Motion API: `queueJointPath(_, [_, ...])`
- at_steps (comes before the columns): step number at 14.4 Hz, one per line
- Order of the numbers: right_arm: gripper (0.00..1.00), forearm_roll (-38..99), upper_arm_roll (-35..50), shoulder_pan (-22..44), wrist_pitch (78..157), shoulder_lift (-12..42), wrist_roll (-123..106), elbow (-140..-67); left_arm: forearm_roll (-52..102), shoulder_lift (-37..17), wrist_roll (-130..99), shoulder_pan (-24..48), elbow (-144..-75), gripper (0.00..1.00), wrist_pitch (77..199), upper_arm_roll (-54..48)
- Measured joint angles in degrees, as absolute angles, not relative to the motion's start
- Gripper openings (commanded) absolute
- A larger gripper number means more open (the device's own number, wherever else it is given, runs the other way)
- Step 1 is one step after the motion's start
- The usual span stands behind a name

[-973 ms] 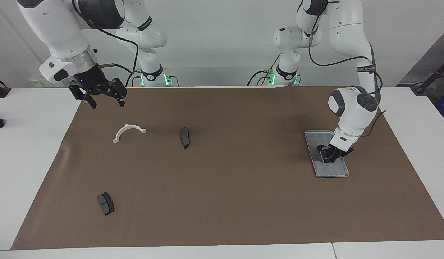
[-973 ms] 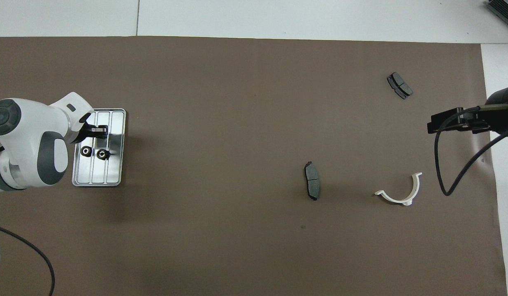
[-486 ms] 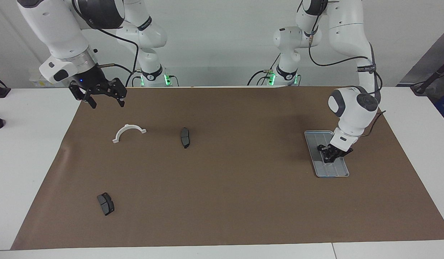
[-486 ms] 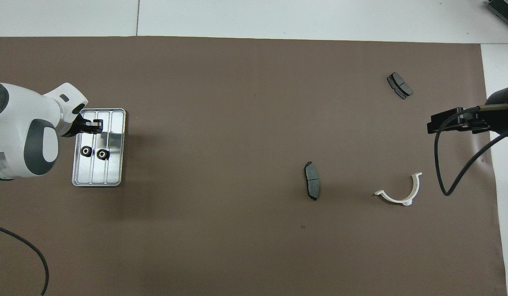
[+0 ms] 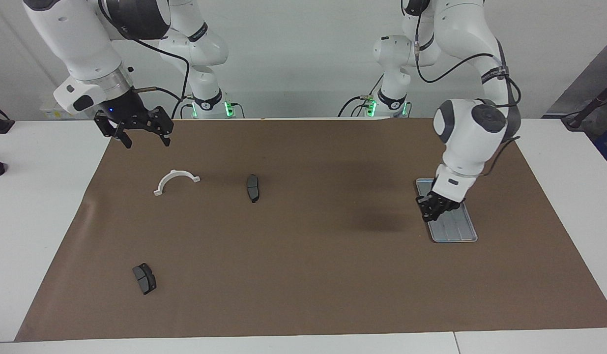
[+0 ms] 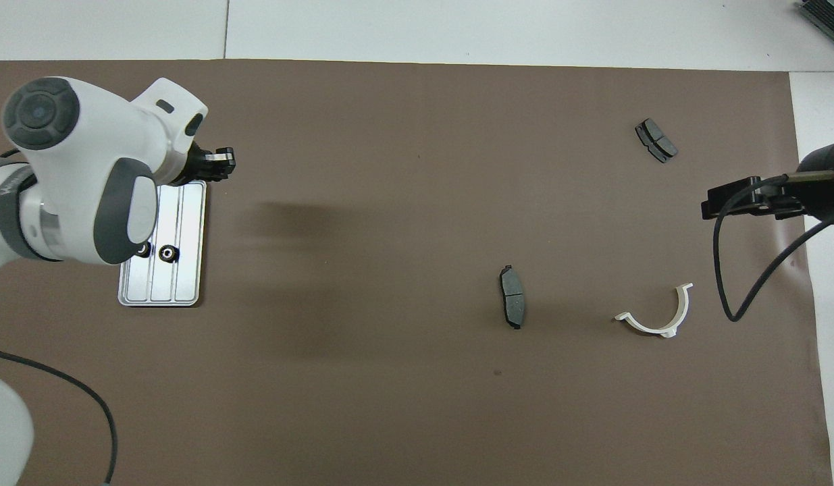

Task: Place bearing gear from tray to pile
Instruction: 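Carry the gear to the table center and release it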

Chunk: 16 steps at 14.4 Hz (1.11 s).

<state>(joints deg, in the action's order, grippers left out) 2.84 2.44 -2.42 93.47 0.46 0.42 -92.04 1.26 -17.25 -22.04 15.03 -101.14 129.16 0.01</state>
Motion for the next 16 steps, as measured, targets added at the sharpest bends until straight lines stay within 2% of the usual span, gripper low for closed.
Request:
queueJointPath(4, [1.0, 2.83, 2.55, -2.3, 93.47, 0.46, 0.42, -92.04, 1.24, -24.37, -36.81, 25.67, -100.95, 0.0, 140.19, -0.02])
queueJointPath(7, [1.0, 2.83, 2.58, -2.14, 93.47, 0.46, 0.42, -92.04, 1.24, -28.69, -41.56, 28.99, -98.48, 0.0, 144.77, 0.02])
queueJointPath(8, [1.0, 2.84, 2.58, -2.09, 93.47, 0.46, 0.42, -92.04, 1.24, -29.21, -42.1, 29.23, -97.96, 0.11, 145.96, 0.0])
queueJointPath(9, [1.0, 2.84, 2.58, -2.05, 93.47, 0.46, 0.42, -92.04, 1.24, -29.33, -42.41, 29.37, -97.79, 0.37, 146.48, 0.01])
queueJointPath(10, [1.0, 2.84, 2.58, -2.01, 93.47, 0.46, 0.42, -92.04, 1.24, -29.34, -42.54, 29.5, -97.84, 0.4, 146.54, 0.02])
queueJointPath(13, [1.0, 2.84, 2.58, -1.92, 93.47, 0.45, 0.42, -92.04, 1.25, -29.59, -42.72, 29.74, -98.88, 0.41, 147.47, -0.02])
queueJointPath(14, [1.0, 2.84, 2.58, -1.91, 93.47, 0.45, 0.42, -92.04, 1.25, -29.66, -42.75, 29.74, -99.06, 0.51, 147.71, -0.02])
queueJointPath(15, [1.0, 2.84, 2.58, -1.91, 93.47, 0.45, 0.42, -92.04, 1.25, -29.69, -42.77, 29.74, -99.11, 0.72, 147.71, -0.02])
queueJointPath(16, [1.0, 2.84, 2.58, -1.91, 93.47, 0.45, 0.42, -92.04, 1.25, -29.69, -42.83, 29.75, -99.05, 1.0, 147.47, -0.01])
